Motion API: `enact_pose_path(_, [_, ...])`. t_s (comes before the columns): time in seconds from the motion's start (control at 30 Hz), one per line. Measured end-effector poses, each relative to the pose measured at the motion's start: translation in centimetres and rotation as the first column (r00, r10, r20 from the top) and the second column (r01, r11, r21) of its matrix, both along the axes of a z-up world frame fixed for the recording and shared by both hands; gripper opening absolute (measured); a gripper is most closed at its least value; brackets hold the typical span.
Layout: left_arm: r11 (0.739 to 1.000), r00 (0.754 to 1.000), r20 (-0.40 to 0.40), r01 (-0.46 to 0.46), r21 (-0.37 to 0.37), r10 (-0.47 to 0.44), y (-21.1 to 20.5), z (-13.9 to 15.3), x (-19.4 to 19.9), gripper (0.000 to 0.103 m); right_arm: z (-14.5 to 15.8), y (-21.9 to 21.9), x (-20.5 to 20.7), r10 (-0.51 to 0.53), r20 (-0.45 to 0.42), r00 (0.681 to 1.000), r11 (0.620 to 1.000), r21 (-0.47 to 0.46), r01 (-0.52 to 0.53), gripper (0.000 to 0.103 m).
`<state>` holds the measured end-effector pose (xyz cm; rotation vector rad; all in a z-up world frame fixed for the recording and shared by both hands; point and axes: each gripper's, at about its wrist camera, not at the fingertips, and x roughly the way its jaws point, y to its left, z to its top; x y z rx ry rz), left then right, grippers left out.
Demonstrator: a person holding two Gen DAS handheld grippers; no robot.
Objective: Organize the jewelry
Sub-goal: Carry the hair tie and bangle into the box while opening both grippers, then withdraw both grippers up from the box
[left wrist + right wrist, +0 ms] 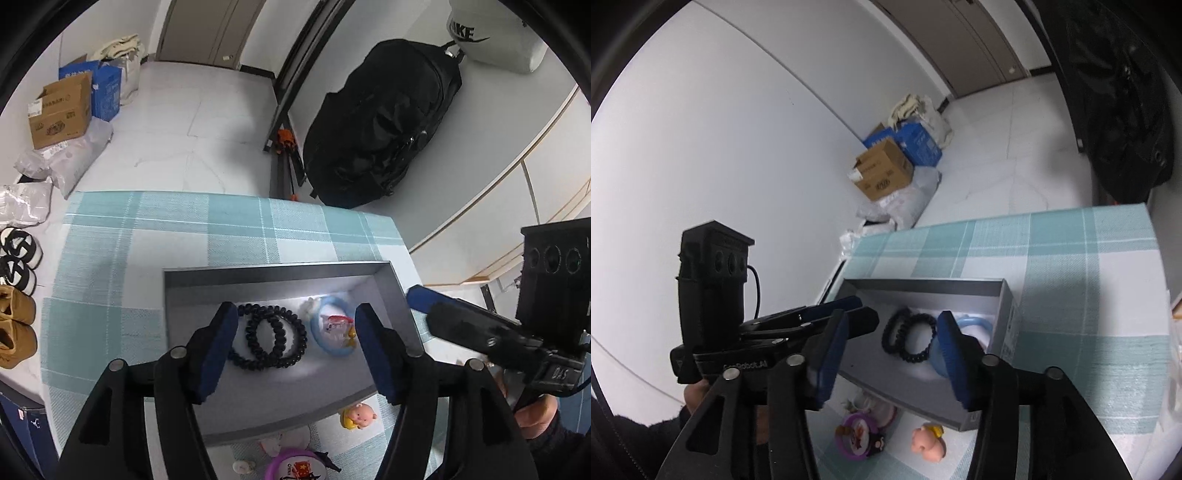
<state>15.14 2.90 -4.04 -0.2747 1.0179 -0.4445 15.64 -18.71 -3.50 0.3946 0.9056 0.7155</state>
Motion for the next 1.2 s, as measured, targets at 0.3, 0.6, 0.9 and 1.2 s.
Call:
enact_pose_path(0.3, [0.998,0.998,0.042,-0.048,0.04,0.046,0.5,0.8,-3.0,0.061,0.5,-0.8,-1.9,-0.031,0.05,0.998,1.0,0.0,0.031,0.063])
enact_pose_path(0.6, [0.996,0.999,0.014,-0.039,0.075,0.038,0.1,0.4,-6.8,0.062,1.2,-1.0,-3.8,-0.05,0.082,0.995,0.999,0.002,0.05,0.072])
enact_pose_path(0.9, [0.983,0.995,-0.095,0.028,0.182,-0.011,-1.8,-2.8,-9.3,0.062,1.4,-1.7,-5.3,-0.068,0.083,0.994,0.998,0.006,0.067,0.073])
enact_pose_path(1.2, [0.958,0.993,-0.117,0.059,0.28,-0.027,-3.1,-4.3,-8.8,0.062,1.2,-2.0,-6.7,-0.058,0.076,0.995,0.998,-0.001,0.058,0.073])
